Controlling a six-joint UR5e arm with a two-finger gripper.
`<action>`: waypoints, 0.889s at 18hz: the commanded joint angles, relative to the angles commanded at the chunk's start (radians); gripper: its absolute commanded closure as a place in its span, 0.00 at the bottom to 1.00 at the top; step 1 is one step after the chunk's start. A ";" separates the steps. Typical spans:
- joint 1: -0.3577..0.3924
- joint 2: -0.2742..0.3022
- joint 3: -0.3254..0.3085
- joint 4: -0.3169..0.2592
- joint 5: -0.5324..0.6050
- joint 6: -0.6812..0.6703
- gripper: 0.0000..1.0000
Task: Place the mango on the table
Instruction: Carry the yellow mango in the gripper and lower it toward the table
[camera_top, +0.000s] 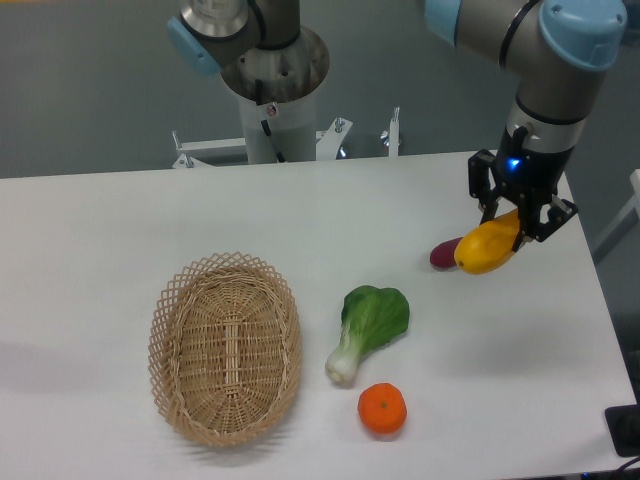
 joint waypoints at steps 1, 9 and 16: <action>0.000 0.000 -0.005 0.002 -0.002 0.000 0.58; -0.002 0.012 -0.106 0.060 0.000 0.028 0.58; -0.031 -0.026 -0.127 0.205 0.003 0.003 0.58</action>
